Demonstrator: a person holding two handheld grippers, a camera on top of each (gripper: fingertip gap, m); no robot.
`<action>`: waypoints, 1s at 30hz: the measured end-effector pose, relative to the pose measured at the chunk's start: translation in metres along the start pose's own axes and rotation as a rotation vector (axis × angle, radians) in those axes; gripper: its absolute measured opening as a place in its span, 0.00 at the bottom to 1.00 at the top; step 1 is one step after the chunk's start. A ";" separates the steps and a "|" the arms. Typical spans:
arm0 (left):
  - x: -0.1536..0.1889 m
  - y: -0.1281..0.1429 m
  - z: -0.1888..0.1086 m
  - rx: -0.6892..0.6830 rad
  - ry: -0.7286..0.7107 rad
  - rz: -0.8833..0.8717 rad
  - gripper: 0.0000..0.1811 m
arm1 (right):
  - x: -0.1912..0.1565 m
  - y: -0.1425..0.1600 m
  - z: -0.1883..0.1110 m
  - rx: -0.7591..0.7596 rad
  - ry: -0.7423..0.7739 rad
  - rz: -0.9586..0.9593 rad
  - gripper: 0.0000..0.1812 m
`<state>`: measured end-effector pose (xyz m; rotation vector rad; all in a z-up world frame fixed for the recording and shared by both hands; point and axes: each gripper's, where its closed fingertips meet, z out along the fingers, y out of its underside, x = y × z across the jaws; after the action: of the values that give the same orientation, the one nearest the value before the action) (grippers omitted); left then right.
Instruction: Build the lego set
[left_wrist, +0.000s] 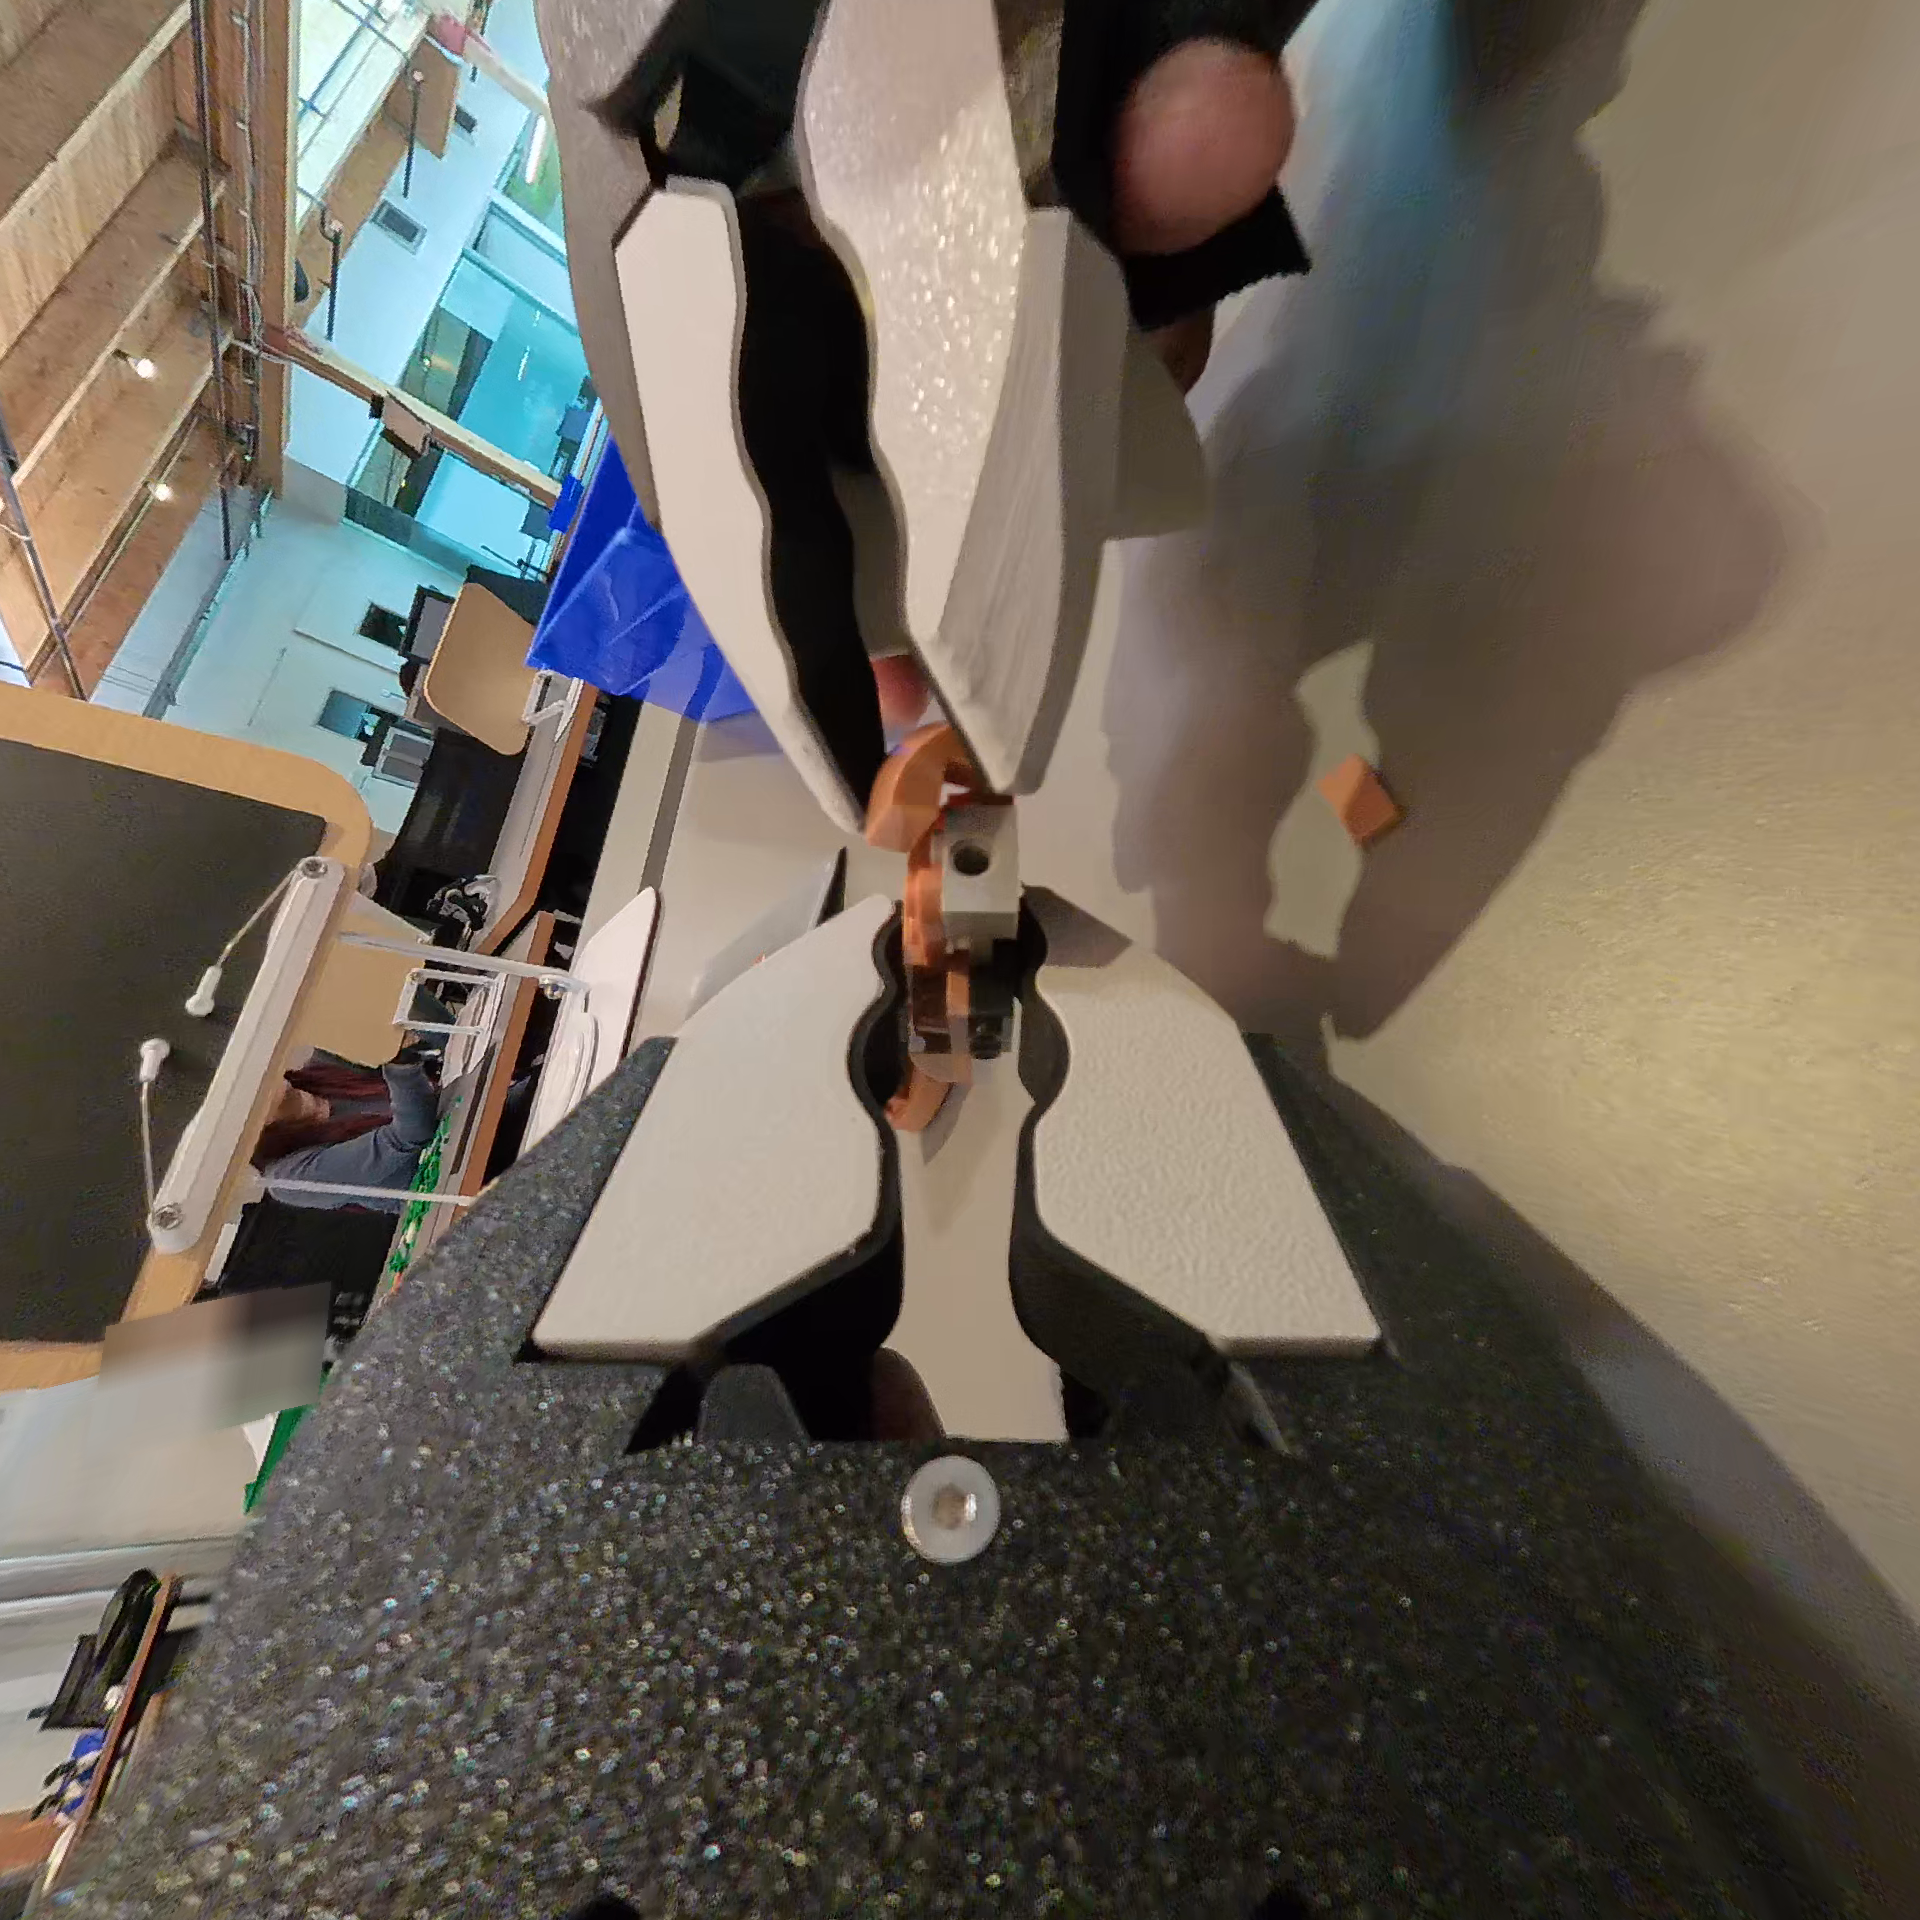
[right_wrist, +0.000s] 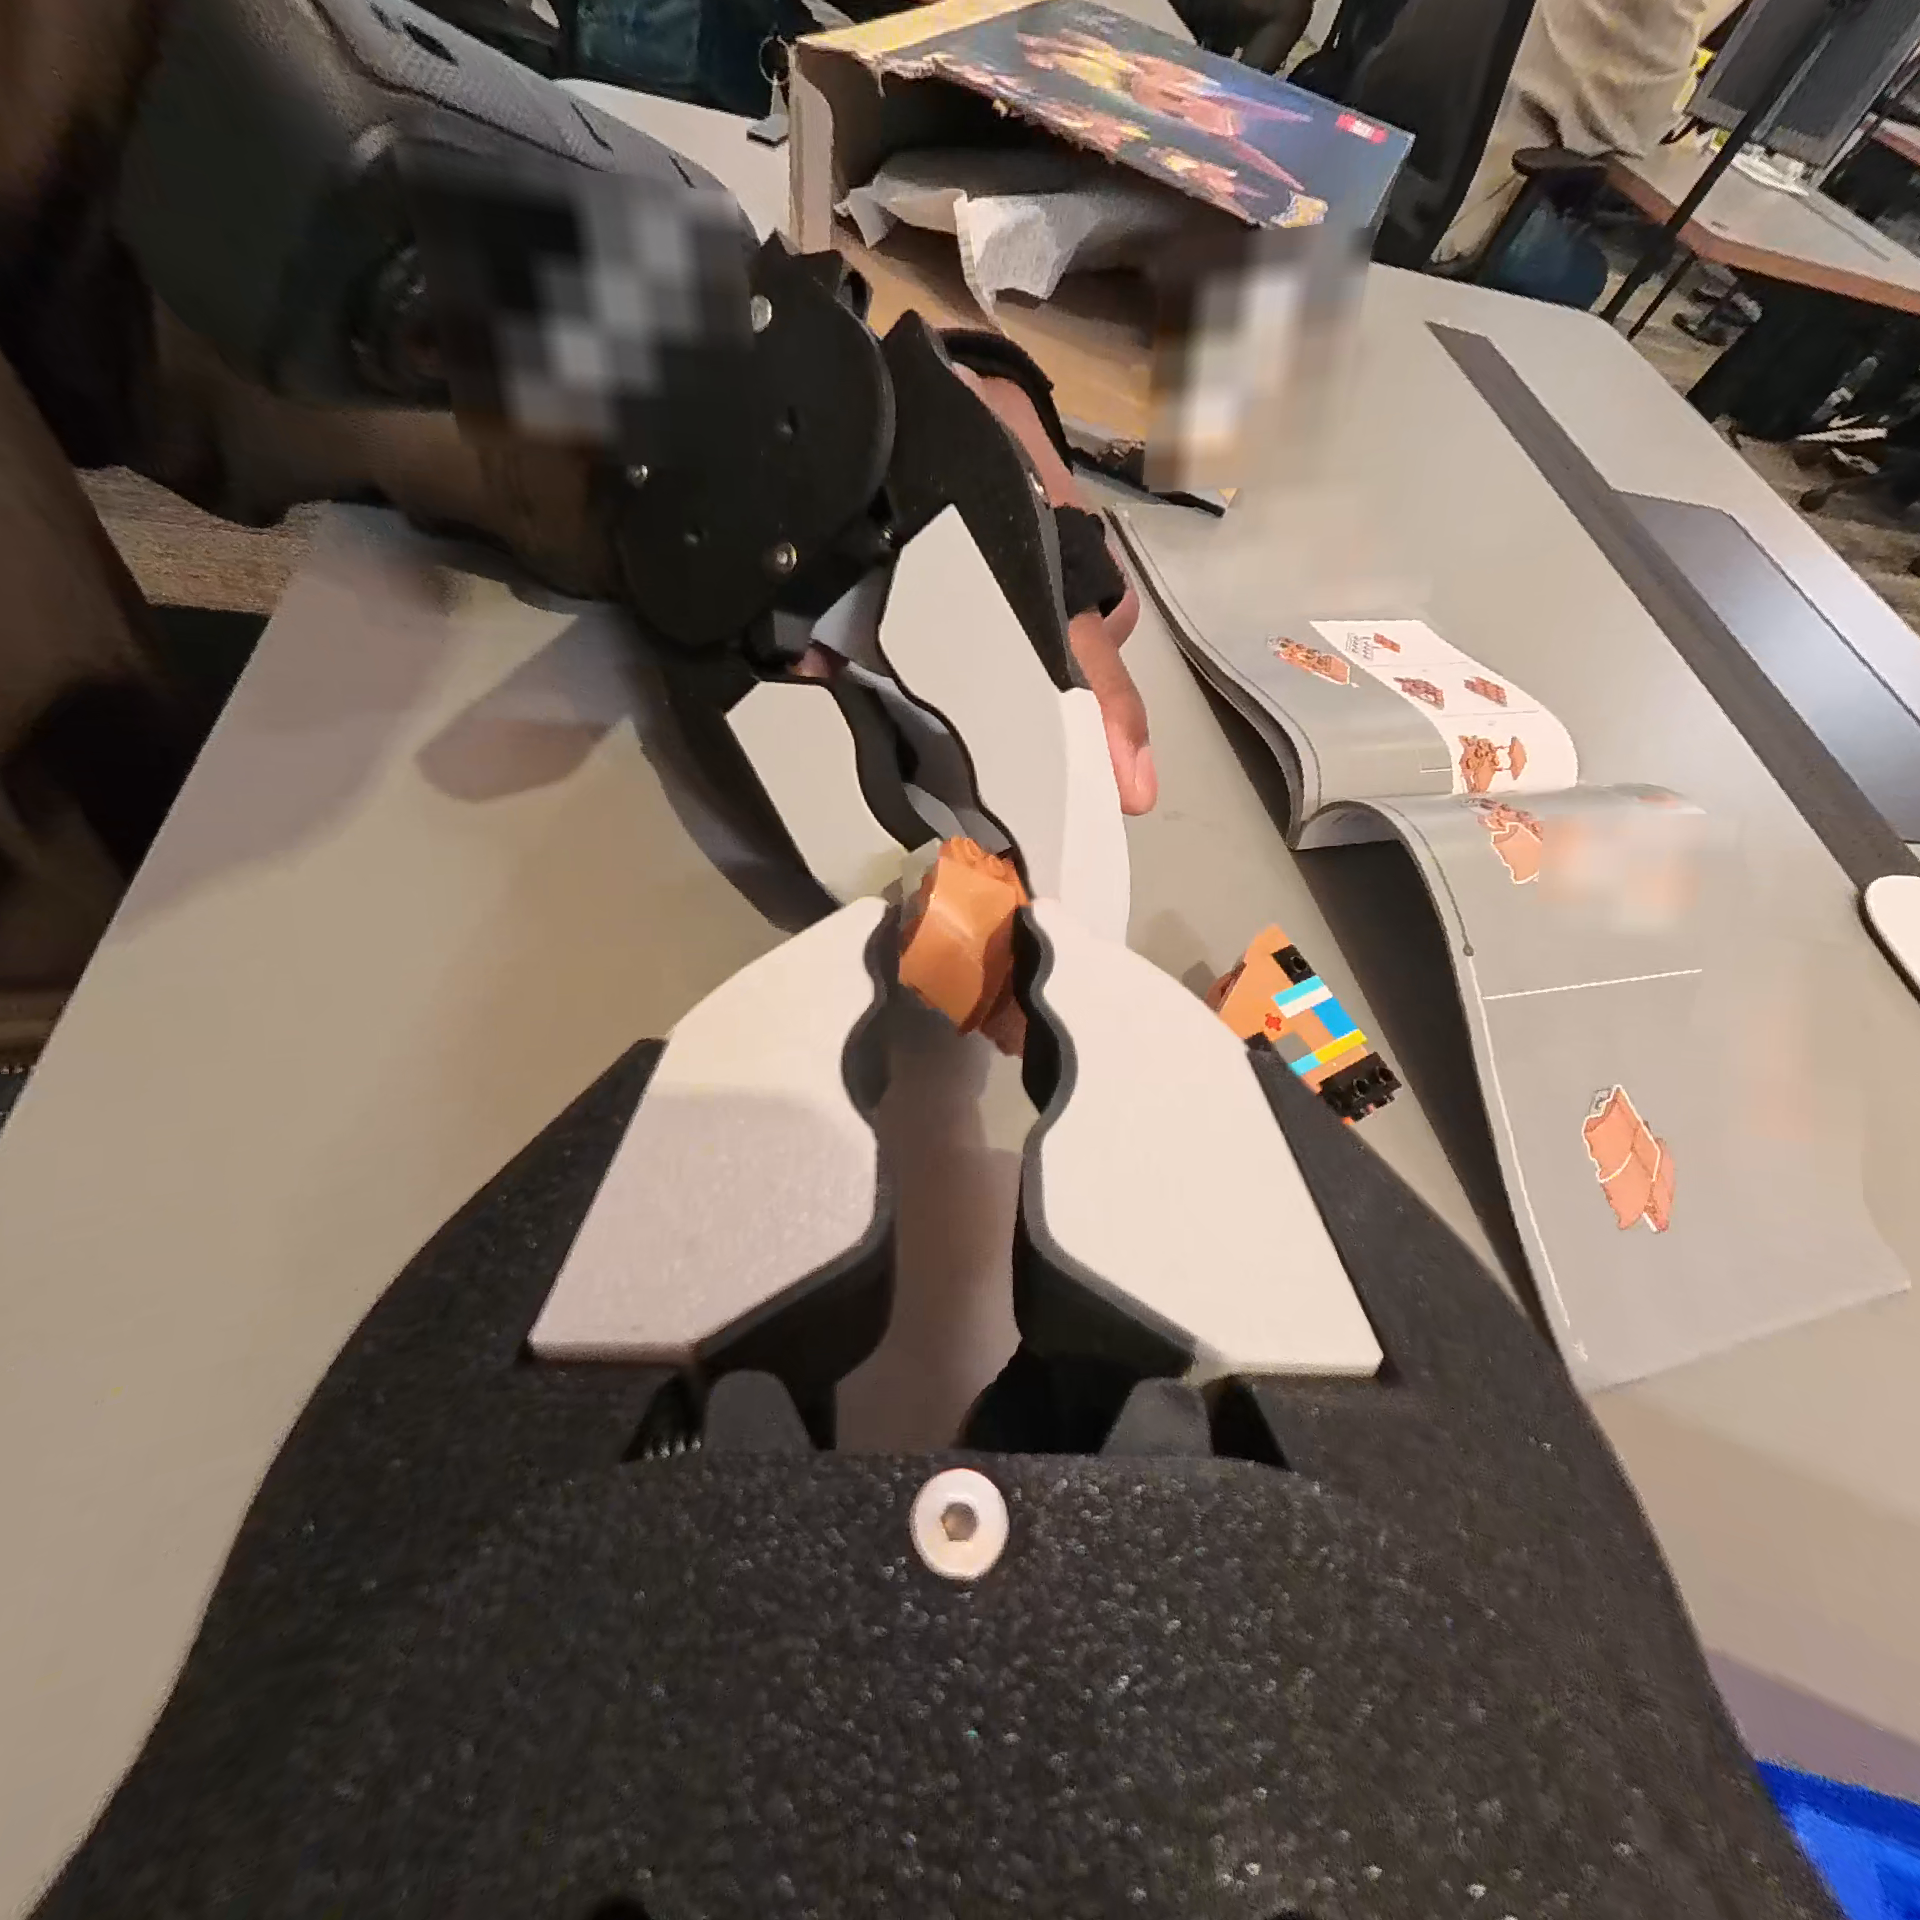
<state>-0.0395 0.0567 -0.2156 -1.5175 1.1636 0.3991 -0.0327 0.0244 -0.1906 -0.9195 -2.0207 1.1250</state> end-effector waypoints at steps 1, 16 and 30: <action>0.001 -0.003 0.000 0.015 0.005 -0.001 0.10 | 0.000 -0.001 0.000 0.007 -0.001 -0.003 0.11; 0.006 -0.012 0.000 0.080 0.053 -0.140 0.10 | -0.005 -0.003 0.001 0.039 -0.094 0.082 0.13; 0.001 -0.010 -0.001 0.083 0.063 -0.234 0.10 | -0.001 -0.004 0.000 0.038 0.081 -0.241 0.19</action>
<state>-0.0310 0.0546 -0.2108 -1.5818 1.0237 0.1442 -0.0331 0.0223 -0.1872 -0.6698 -1.9758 0.9746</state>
